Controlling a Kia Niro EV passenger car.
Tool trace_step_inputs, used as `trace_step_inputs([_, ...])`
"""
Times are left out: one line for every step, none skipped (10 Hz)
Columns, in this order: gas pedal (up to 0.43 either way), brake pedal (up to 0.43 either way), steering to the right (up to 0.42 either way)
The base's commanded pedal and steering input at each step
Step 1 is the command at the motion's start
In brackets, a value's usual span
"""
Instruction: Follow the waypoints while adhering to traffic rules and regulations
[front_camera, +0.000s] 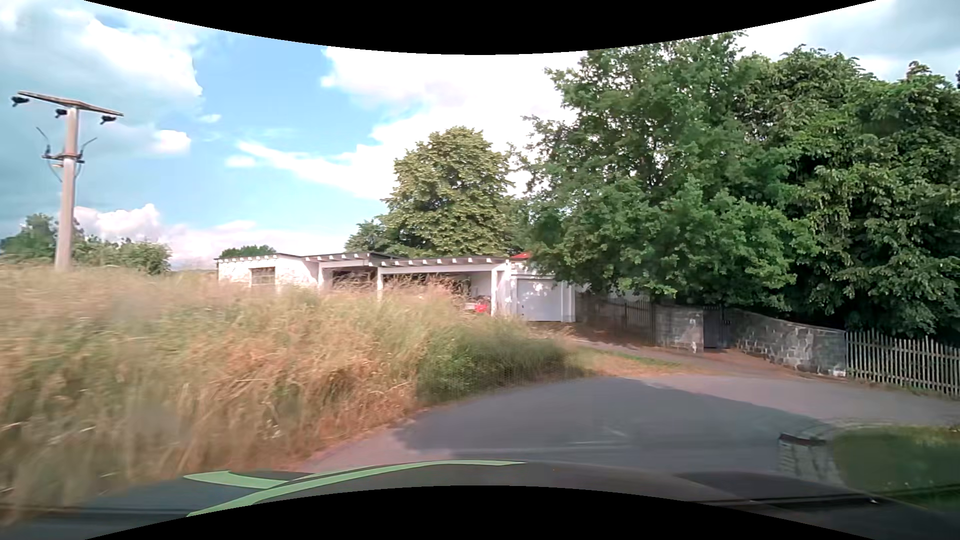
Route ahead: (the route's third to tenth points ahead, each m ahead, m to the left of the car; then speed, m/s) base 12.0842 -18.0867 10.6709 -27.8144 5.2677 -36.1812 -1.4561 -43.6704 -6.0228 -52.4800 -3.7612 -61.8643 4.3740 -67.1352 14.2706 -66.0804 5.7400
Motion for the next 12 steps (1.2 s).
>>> trace_step_inputs([0.000,0.000,0.229])
trace_step_inputs([0.000,0.000,0.181])
trace_step_inputs([0.000,0.000,0.188])
trace_step_inputs([0.000,0.000,0.231])
trace_step_inputs([0.000,0.000,0.284])
trace_step_inputs([0.000,0.000,0.321])
trace_step_inputs([0.000,0.000,0.351])
trace_step_inputs([0.000,0.000,0.379])
trace_step_inputs([0.000,0.000,0.388])
trace_step_inputs([0.000,0.000,0.391])
trace_step_inputs([0.000,0.000,0.399])
trace_step_inputs([0.000,0.000,0.410])
